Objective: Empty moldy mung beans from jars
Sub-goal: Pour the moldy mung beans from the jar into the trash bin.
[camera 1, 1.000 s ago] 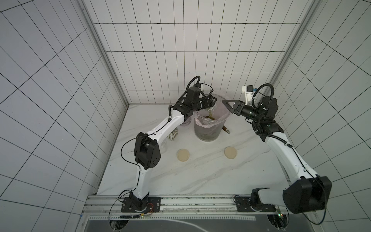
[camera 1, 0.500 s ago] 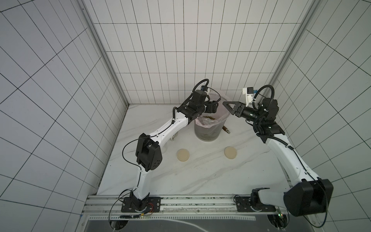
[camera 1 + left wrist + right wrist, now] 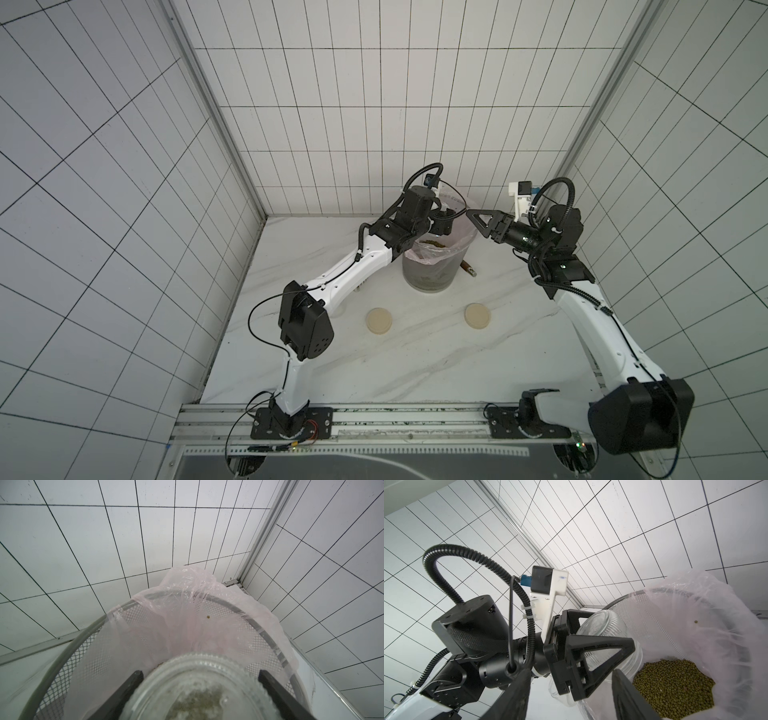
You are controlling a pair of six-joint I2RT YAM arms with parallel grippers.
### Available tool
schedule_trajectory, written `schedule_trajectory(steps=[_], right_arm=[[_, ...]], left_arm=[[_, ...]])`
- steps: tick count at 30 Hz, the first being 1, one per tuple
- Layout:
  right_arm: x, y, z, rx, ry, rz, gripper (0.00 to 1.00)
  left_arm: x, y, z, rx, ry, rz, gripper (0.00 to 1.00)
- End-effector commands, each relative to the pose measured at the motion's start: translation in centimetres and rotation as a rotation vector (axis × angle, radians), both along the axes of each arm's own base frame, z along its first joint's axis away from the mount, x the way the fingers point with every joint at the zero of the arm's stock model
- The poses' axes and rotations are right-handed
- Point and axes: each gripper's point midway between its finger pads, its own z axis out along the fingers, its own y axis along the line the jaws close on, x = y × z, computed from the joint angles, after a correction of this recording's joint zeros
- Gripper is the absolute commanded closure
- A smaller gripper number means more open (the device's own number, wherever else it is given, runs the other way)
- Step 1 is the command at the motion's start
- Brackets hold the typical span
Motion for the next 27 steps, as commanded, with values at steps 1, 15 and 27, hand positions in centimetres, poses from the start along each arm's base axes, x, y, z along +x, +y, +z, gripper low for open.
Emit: schedule_trajectory(steps=[1, 15, 27], right_arm=[[-0.2, -1.0, -0.5, -0.008, -0.011, -0.039, 0.37], [-0.1, -2.4, -1.0, 0.002, 0.008, -0.075, 0.36], [0.1, -3.0, -1.2, 0.009, 0.018, -0.089, 0.36]], left_arm=[[-1.1, 0.7, 6.0, 0.007, -0.158, 0.026, 0.33], [-1.1, 1.8, 5.6, 0.180, -0.248, 0.155, 0.31], [-1.3, 1.4, 5.4, 0.315, -0.335, 0.200, 0.31]])
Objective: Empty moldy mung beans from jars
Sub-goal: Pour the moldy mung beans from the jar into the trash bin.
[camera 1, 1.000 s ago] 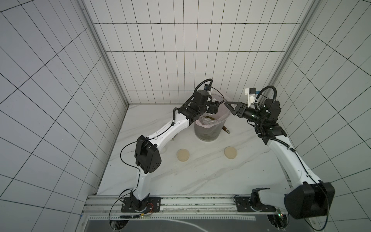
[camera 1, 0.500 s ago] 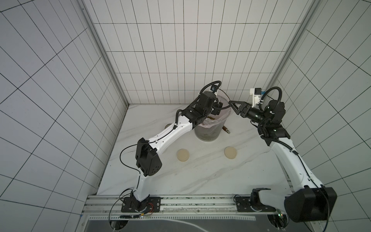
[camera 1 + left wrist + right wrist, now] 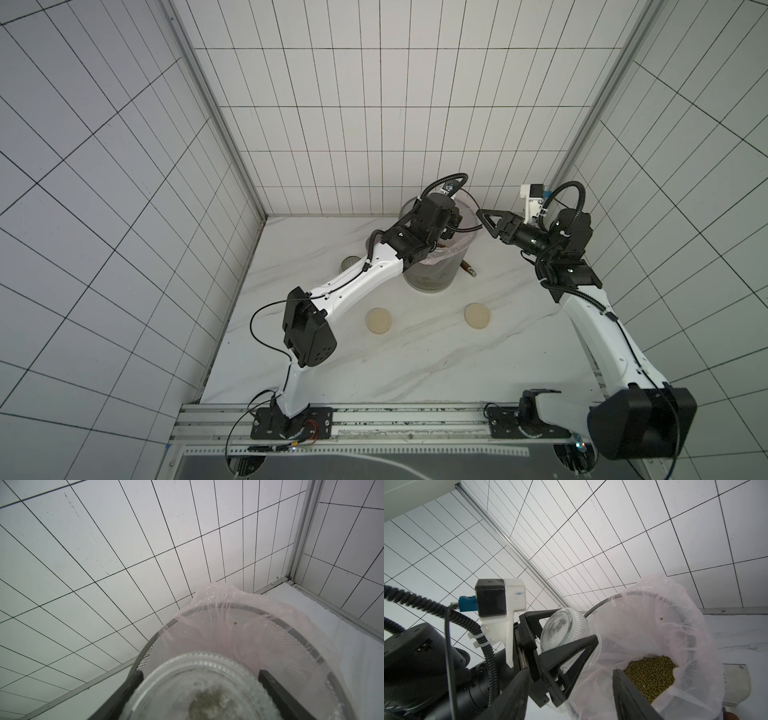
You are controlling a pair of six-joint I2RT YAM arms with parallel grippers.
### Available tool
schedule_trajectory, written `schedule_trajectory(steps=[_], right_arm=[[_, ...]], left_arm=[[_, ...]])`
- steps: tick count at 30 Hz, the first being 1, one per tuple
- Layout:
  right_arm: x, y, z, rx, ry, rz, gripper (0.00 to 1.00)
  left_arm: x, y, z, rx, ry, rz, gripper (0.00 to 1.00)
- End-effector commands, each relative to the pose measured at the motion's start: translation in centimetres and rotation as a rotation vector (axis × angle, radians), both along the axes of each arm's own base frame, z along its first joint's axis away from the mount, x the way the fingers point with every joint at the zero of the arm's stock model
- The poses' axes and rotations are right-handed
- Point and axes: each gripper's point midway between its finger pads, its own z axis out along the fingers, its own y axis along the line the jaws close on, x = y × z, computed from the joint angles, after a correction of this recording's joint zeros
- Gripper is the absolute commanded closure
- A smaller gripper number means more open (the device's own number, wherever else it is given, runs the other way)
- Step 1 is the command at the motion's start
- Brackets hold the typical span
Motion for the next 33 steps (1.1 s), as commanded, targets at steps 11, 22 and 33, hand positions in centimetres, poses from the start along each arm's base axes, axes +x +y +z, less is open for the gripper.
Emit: schedule_trajectory(steps=[11, 22, 33], right_arm=[[-0.3, -0.9, -1.1, 0.004, 0.013, -0.023, 0.35], [-0.2, -1.2, -1.3, 0.005, 0.017, -0.044, 0.35], [0.0, -1.9, -1.0, 0.009, 0.015, -0.064, 0.35]], left_arm=[[-0.5, -0.6, 2.3, 0.120, -0.156, 0.062, 0.31], [-1.9, -1.8, 0.8, 0.246, -0.199, 0.071, 0.31], [-2.3, -1.5, 0.3, 0.314, -0.235, 0.120, 0.31]])
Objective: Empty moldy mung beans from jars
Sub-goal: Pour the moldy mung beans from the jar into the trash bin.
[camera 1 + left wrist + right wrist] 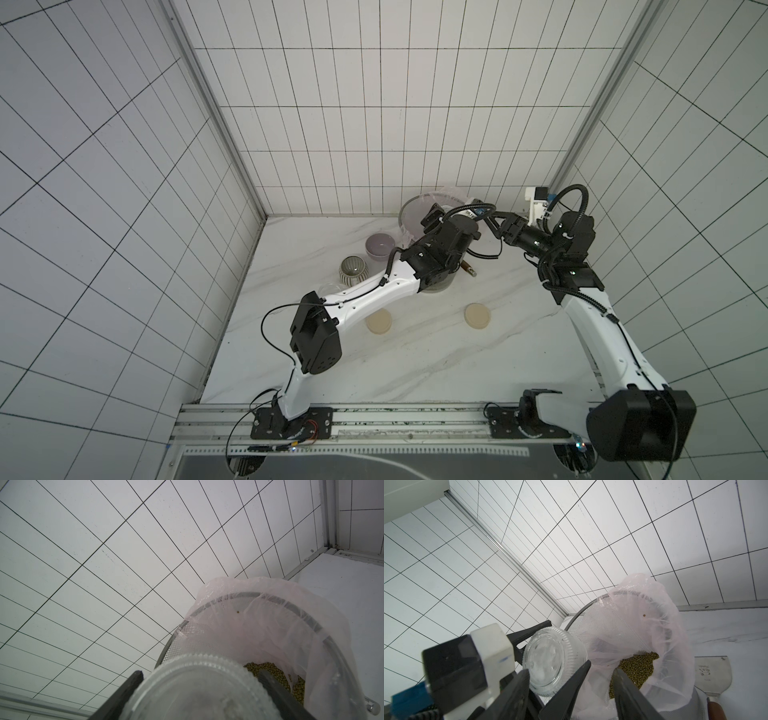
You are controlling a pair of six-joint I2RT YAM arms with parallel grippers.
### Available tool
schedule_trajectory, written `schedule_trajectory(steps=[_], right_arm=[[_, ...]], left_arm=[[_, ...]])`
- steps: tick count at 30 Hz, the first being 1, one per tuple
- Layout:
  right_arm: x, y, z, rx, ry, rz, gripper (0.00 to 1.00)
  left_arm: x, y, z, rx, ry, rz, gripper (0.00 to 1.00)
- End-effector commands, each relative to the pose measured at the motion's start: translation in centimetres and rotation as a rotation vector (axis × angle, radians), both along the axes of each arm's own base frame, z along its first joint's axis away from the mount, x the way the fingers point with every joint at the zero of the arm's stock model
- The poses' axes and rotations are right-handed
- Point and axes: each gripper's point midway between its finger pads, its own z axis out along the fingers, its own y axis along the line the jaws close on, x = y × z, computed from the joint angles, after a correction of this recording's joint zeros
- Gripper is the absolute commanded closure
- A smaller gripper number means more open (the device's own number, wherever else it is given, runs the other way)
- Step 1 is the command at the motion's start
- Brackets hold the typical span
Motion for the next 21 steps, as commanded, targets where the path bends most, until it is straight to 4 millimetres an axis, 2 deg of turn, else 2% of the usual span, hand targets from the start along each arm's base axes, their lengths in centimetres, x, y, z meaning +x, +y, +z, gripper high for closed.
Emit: schedule_trajectory(steps=[1, 4, 10, 16, 21], right_arm=[[-0.4, -0.4, -0.2, 0.007, -0.005, -0.013, 0.35], [-0.4, -0.5, -0.2, 0.007, -0.005, -0.016, 0.35], [-0.5, -0.5, -0.3, 0.009, -0.003, -0.018, 0.34], [-0.7, -0.6, -0.5, 0.017, -0.002, -0.021, 0.34], [-0.7, -0.7, -0.5, 0.025, -0.004, -0.024, 0.34]], left_arm=[[0.2, 0.0, 0.8, -0.003, -0.051, 0.036, 0.31], [0.2, 0.1, 0.7, -0.009, -0.053, 0.053, 0.31], [0.2, 0.9, 1.4, -0.160, -0.003, 0.070, 0.31], [-0.5, 0.5, 2.3, -0.298, 0.125, -0.026, 0.31], [-1.5, -0.5, 3.4, -0.407, 0.240, -0.174, 0.31]])
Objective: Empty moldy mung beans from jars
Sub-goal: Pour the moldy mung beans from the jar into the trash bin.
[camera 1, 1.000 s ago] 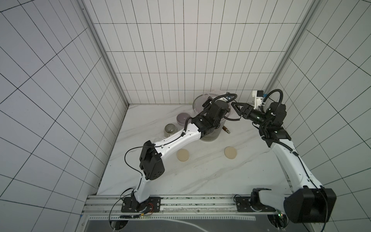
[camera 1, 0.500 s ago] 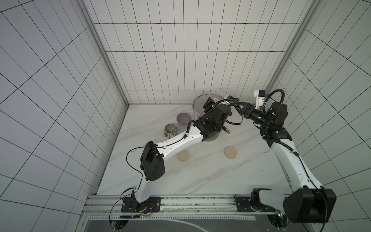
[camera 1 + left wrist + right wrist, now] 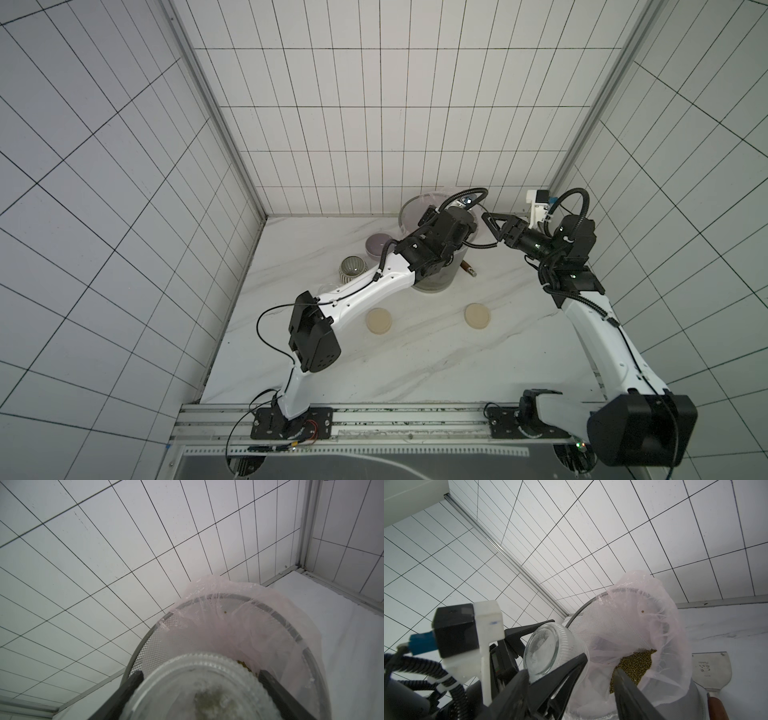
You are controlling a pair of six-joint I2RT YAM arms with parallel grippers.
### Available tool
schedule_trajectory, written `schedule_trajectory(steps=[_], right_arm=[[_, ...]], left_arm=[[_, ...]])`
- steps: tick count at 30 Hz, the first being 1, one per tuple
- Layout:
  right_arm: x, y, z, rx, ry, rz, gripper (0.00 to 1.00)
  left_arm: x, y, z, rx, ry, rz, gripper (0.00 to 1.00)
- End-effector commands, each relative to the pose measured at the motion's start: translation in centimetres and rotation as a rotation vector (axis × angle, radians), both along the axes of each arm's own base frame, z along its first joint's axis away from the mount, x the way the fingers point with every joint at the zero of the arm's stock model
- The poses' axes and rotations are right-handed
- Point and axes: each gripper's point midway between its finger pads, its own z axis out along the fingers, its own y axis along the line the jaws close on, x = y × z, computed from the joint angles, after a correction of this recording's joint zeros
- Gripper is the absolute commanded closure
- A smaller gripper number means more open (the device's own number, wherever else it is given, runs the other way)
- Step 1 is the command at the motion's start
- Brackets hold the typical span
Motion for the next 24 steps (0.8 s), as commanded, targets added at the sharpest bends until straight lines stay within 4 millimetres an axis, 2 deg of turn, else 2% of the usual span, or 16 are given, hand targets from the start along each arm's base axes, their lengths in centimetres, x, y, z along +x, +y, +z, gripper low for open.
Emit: schedule_trajectory(steps=[1, 6, 10, 15, 17, 24], right_arm=[[-0.3, -0.6, -0.1, 0.011, -0.013, -0.015, 0.34], [-0.3, -0.6, -0.1, 0.018, -0.014, -0.013, 0.33], [-0.3, -0.5, -0.1, 0.030, -0.012, -0.008, 0.33], [-0.3, -0.3, -0.2, 0.045, -0.007, 0.005, 0.33], [-0.4, -0.3, -0.2, 0.046, -0.008, 0.006, 0.33], [-0.4, -0.2, -0.2, 0.050, -0.006, 0.012, 0.33]], left_arm=[[-1.8, -0.4, 3.9, -0.177, 0.056, -0.125, 0.31], [-2.3, 0.1, 5.9, -0.339, 0.175, -0.210, 0.31], [-2.1, 0.6, 6.7, -0.454, 0.264, -0.252, 0.31], [-0.4, 2.0, 6.1, -0.704, 0.443, -0.279, 0.31], [0.3, 2.8, 6.2, -0.786, 0.458, -0.279, 0.31], [0.6, 3.2, 7.2, -0.806, 0.455, -0.287, 0.31]])
